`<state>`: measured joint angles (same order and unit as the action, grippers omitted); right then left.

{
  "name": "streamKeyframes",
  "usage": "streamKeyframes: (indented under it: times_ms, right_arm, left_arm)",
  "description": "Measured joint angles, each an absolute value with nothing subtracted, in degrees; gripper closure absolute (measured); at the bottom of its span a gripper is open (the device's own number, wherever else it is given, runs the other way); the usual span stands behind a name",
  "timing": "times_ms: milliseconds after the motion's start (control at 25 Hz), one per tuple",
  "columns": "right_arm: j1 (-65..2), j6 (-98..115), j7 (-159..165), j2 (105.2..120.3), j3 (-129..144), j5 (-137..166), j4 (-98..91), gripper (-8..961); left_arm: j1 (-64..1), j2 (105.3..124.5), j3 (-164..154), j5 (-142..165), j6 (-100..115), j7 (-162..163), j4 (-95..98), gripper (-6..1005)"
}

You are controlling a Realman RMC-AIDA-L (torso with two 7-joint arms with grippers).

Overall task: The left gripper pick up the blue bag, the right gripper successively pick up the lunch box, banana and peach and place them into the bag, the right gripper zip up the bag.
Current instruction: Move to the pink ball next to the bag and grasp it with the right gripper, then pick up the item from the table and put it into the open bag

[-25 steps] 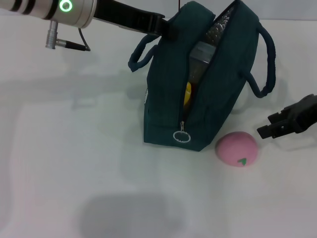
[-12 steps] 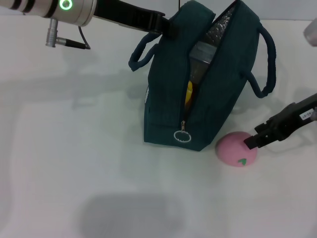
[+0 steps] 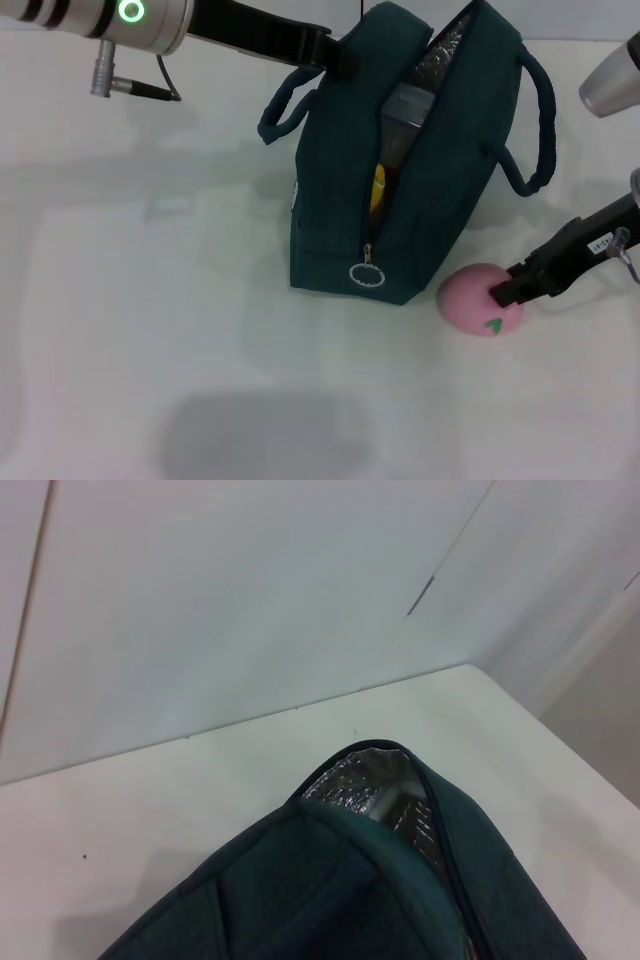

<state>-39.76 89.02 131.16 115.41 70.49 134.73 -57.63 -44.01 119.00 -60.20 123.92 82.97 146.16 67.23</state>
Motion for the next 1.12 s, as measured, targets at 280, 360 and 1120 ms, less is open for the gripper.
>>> streamKeyframes:
  times_ms: [280, 360, 1120]
  right_arm:
    - [-39.01, 88.23, 130.72, 115.1, 68.79, 134.71, -57.05, 711]
    - [-38.48, 88.42, 130.21, 114.96, 66.63, 134.53, -56.96, 748]
    - [-35.7, 115.33, 112.04, 106.92, 42.28, 104.97, -46.3, 920]
  left_arm:
    - [-43.86, 119.0, -60.2, 123.92, 82.96, 146.08, 67.25, 904]
    - [-43.85, 119.0, -60.2, 123.92, 82.96, 146.07, 67.25, 904]
    - [-44.79, 119.25, -60.33, 123.89, 83.02, 146.46, 67.63, 904]
